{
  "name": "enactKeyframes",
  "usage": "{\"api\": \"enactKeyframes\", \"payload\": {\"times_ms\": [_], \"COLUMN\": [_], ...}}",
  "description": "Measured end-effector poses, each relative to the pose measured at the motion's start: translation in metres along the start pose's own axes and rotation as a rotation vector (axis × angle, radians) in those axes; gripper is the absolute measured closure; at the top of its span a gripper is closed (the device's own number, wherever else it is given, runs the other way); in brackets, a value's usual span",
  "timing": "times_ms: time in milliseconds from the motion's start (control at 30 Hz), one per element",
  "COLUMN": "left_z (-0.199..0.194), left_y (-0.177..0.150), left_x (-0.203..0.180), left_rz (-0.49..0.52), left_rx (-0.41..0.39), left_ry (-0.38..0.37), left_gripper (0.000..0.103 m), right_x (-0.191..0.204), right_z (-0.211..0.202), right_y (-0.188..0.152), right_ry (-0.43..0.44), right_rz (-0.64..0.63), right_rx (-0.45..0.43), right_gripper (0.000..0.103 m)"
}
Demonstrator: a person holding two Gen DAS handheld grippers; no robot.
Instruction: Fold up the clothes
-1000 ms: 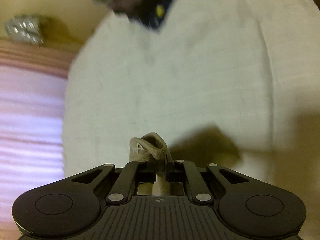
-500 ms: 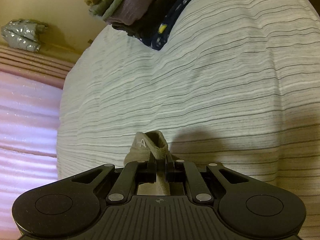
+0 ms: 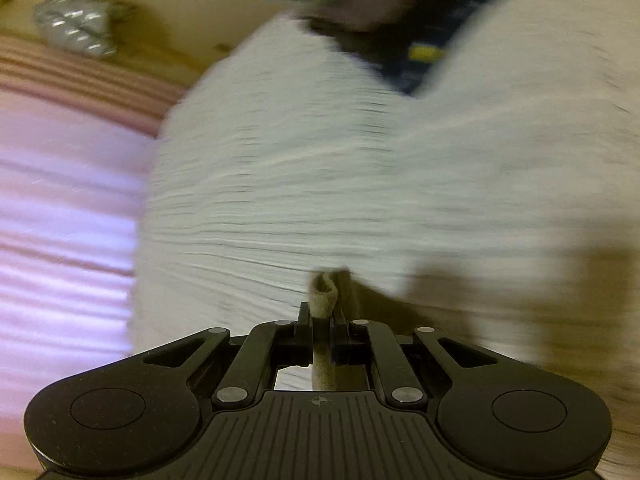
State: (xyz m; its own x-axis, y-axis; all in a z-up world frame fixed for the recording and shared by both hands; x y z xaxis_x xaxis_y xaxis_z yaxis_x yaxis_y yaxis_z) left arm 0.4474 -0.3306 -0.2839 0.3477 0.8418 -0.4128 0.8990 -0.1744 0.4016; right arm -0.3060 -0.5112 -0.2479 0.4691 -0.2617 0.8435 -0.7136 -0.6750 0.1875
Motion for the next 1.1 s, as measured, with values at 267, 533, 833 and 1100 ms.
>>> {"api": "enactKeyframes", "payload": {"times_ms": [267,533,833,1100], "left_z": [-0.205,-0.351,-0.251,-0.182], "left_y": [0.11,0.028,-0.227,-0.341], "left_x": [-0.041,0.027,0.212,0.289], "left_rz": [0.01,-0.037,-0.09,-0.142], "left_rx": [-0.399,-0.494,-0.013,0.057], "left_ry": [-0.16,-0.276,0.113,0.315], "left_gripper": [0.103,0.103,0.103,0.101], "right_x": [0.183,0.21,-0.03,-0.231], "right_z": [0.015,-0.056,-0.106,-0.126], "right_y": [0.029,0.039,0.049,0.041], "right_ry": [0.426,0.579,0.1,-0.264], "right_rz": [-0.14,-0.193,-0.192,-0.158], "right_rx": [0.047,0.103,0.219,0.345], "right_gripper": [0.097,0.097,0.097,0.097]}}
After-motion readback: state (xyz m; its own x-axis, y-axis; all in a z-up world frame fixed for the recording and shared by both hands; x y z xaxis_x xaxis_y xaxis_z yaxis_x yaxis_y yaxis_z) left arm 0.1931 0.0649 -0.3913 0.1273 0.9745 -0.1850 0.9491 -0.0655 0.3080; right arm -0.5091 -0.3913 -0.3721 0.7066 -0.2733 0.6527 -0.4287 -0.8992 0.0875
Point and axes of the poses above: each gripper's, at about its wrist camera, not at the fingertips, and z roughly the way its jaws point, x to its left, y to its top, the point moved 3 cm from there along z, roughly the way its jaws point, and after that the axes turned 11 degrees about y, right-handed, at the moved point
